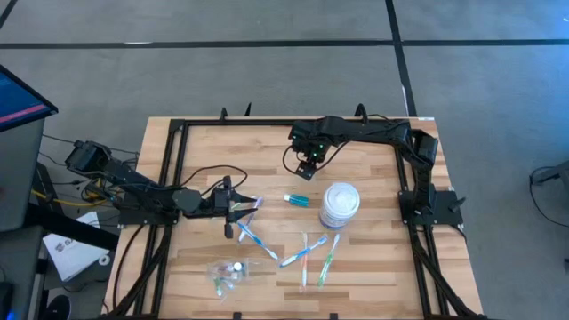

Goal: Pick & Place toothbrushing station
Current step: Put the top blue mouthwash into the transparent organizer

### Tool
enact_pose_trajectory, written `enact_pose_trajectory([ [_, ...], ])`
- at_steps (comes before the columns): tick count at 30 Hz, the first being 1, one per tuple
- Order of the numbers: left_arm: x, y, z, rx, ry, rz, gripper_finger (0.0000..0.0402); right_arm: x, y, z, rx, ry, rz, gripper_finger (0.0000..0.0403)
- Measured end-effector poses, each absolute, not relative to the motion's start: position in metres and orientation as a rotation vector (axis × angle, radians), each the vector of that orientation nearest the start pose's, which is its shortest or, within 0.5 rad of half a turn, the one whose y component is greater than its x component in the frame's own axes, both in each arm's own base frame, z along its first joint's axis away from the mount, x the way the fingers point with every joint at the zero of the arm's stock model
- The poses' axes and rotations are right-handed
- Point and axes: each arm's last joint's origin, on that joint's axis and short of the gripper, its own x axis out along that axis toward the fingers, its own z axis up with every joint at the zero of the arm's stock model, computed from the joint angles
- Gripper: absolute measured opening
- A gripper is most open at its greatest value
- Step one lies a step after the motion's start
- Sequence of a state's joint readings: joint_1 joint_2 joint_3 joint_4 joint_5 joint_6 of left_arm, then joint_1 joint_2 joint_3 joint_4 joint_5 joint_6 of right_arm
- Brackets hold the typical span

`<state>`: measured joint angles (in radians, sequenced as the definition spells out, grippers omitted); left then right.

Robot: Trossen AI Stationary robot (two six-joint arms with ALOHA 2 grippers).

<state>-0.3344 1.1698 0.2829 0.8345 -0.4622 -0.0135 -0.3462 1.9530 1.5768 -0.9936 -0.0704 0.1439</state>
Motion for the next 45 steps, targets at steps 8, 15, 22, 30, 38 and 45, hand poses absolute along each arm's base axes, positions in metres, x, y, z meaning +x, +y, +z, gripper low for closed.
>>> enact_pose_trajectory([
  [8,0.2042,-0.0573,0.1895,0.004,0.048,0.128,0.0114,0.3663,-0.1301,0.2198,0.408,1.318,-0.334,0.0216],
  [15,0.2042,-0.0573,0.1896,0.004,0.047,0.128,0.0114,0.3654,-0.1293,0.2196,0.420,1.328,-0.342,0.0216],
  [22,0.2042,-0.0573,0.1896,0.004,0.047,0.128,0.0114,0.3653,-0.1277,0.2194,0.417,1.336,-0.343,0.0216],
  [30,0.2042,-0.0573,0.1896,0.004,0.047,0.128,0.0114,0.3642,-0.1275,0.2192,0.403,1.349,-0.352,0.0181],
  [38,0.2042,-0.0574,0.1896,0.004,0.047,0.128,0.0114,0.3645,-0.1277,0.2194,0.394,1.346,-0.344,0.0099],
  [45,0.2042,-0.0573,0.1896,0.004,0.047,0.128,0.0114,0.3640,-0.1275,0.2200,0.367,1.352,-0.320,0.0068],
])
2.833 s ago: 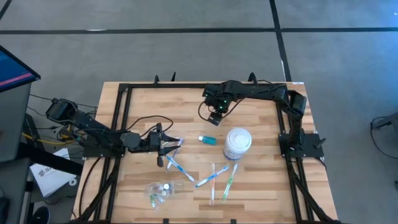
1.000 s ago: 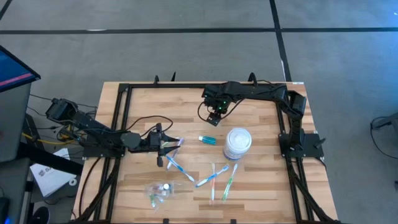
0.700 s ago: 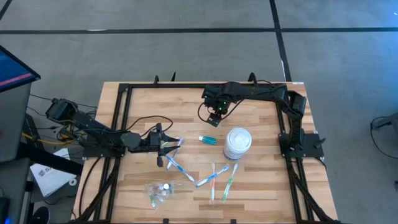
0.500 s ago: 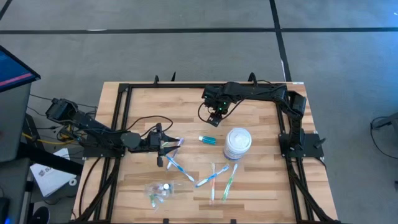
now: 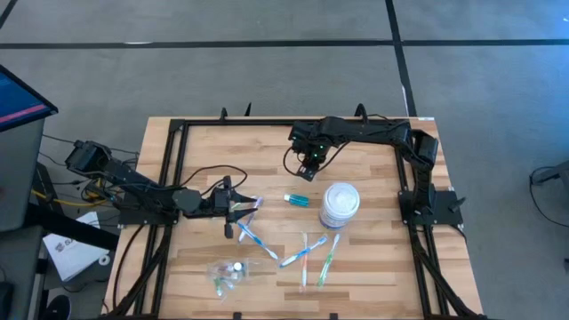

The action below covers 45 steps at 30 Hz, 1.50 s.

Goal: Pick & Place toothbrushing station
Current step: Put the top blue mouthwash into the transparent organizer

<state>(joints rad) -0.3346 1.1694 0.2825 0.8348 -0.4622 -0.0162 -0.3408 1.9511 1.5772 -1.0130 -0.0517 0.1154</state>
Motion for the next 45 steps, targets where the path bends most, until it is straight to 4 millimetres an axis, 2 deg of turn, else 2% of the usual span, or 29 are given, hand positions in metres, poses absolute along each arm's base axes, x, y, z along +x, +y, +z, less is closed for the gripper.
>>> enact_pose_trajectory([
  [8,0.204,-0.057,0.190,0.004,0.047,0.128,0.0114,0.365,-0.125,0.220,0.341,1.355,-0.306,0.0066],
  [13,0.204,-0.057,0.190,0.004,0.047,0.128,0.0114,0.364,-0.125,0.220,0.335,1.364,-0.306,0.0011],
  [15,0.204,-0.057,0.190,0.004,0.047,0.128,0.0114,0.364,-0.123,0.220,0.340,1.363,-0.295,0.0001],
  [22,0.204,-0.057,0.190,0.004,0.047,0.128,0.0114,0.366,-0.121,0.220,0.376,1.353,-0.249,0.0023],
  [31,0.204,-0.057,0.190,0.002,0.048,0.129,0.0114,0.370,-0.119,0.221,0.359,1.320,-0.239,0.0018],
  [36,0.204,-0.054,0.189,-0.034,0.045,0.237,0.0114,0.372,-0.114,0.221,0.323,1.314,-0.209,0.0015],
  [40,0.205,-0.045,0.186,-0.044,0.068,0.328,0.0113,0.374,-0.110,0.221,0.304,1.309,-0.191,0.0017],
  [45,0.208,-0.022,0.177,-0.095,0.149,0.399,0.0106,0.374,-0.110,0.221,0.294,1.309,-0.182,0.0020],
])
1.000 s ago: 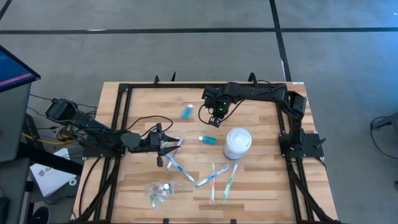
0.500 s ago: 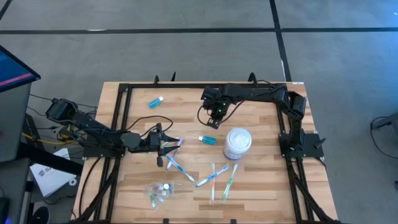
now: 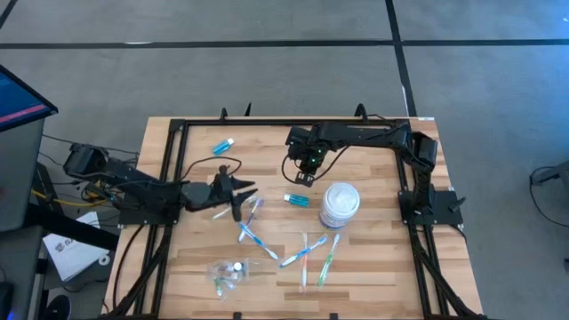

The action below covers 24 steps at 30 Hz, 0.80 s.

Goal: Pick & Place toothbrushing station
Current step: Put the top blue mouthwash into the transparent organizer

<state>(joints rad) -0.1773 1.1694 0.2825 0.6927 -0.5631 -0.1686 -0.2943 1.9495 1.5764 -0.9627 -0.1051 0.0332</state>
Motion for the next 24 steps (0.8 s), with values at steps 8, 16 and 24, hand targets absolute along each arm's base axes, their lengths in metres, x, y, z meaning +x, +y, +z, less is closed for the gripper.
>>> enact_pose_trajectory([
  [8,0.216,0.033,0.179,-0.235,0.306,0.443,0.0101,0.374,-0.111,0.222,0.234,1.309,-0.137,0.0015],
  [16,0.215,0.085,0.198,-0.321,0.460,0.543,0.0101,0.374,-0.111,0.222,0.167,1.311,-0.086,0.0022],
  [24,0.200,0.127,0.216,-0.408,0.485,0.643,0.0102,0.374,-0.110,0.222,0.120,1.316,-0.048,0.0020],
])
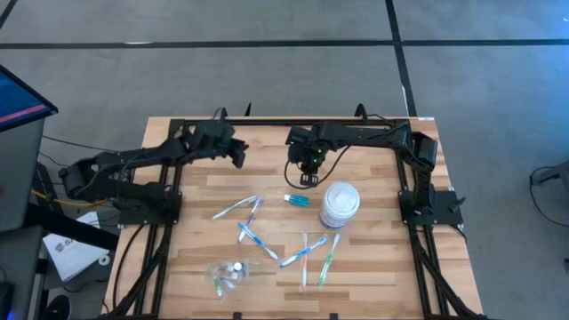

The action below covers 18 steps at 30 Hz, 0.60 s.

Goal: Pick & Place toothbrushing station
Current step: Put the top blue mouthwash into the transparent organizer

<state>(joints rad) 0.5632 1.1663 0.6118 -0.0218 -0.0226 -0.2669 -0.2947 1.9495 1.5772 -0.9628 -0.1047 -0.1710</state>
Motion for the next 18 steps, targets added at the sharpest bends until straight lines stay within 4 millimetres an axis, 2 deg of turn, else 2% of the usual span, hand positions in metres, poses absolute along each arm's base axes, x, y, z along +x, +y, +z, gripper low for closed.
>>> enact_pose_trajectory([
  [6,0.190,0.146,0.215,-0.455,0.490,0.691,0.0100,0.375,-0.110,0.222,0.084,1.313,-0.021,0.0017],
  [13,0.183,0.170,0.192,-0.530,0.585,0.769,0.0100,0.375,-0.110,0.222,0.054,1.311,0.001,0.0020],
  [18,0.190,0.193,0.190,-0.542,0.667,0.800,0.0100,0.375,-0.110,0.222,0.053,1.310,0.002,0.0018],
])
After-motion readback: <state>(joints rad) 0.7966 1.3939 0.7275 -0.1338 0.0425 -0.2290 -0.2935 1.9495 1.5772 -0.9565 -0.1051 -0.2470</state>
